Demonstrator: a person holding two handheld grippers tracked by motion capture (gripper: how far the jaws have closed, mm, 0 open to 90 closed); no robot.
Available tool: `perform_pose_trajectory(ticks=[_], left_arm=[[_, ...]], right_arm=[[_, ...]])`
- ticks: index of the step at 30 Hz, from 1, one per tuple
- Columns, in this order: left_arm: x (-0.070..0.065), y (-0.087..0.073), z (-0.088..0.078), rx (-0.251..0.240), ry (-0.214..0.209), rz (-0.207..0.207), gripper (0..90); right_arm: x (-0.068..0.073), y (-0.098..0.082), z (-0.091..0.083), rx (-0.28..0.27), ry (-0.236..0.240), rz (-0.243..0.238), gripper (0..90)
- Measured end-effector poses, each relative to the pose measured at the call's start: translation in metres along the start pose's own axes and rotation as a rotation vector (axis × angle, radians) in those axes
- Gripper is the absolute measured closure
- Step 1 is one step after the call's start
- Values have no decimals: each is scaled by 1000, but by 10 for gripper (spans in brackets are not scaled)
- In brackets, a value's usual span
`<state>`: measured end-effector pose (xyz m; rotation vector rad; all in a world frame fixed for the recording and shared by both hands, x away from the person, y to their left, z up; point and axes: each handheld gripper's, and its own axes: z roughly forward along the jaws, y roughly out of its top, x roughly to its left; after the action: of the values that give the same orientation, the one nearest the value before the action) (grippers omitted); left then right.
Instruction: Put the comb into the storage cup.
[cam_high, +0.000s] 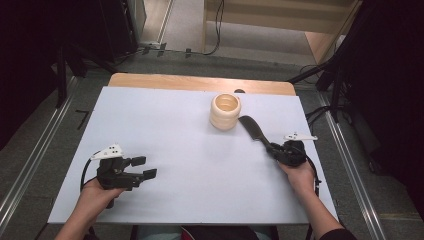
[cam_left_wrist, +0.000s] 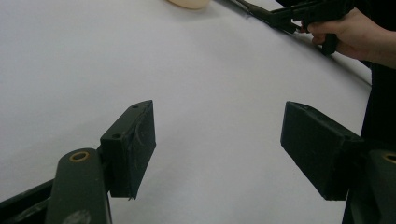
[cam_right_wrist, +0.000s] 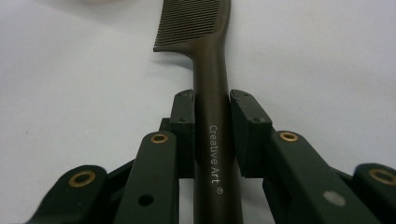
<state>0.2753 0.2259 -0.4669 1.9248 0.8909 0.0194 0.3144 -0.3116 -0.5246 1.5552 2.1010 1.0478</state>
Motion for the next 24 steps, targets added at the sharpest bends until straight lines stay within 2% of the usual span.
perform_pose_trajectory(ticks=[9, 14, 24], left_arm=[[0, 0, 0, -2, 1, 1, 273], [0, 0, 0, -3, 2, 0, 273], [1, 2, 0, 2, 3, -6, 273]], right_arm=[[0, 7, -11, -58, -19, 33, 703], [4, 12, -19, -97, -15, 16, 703], [14, 22, -33, -148, -36, 16, 703]])
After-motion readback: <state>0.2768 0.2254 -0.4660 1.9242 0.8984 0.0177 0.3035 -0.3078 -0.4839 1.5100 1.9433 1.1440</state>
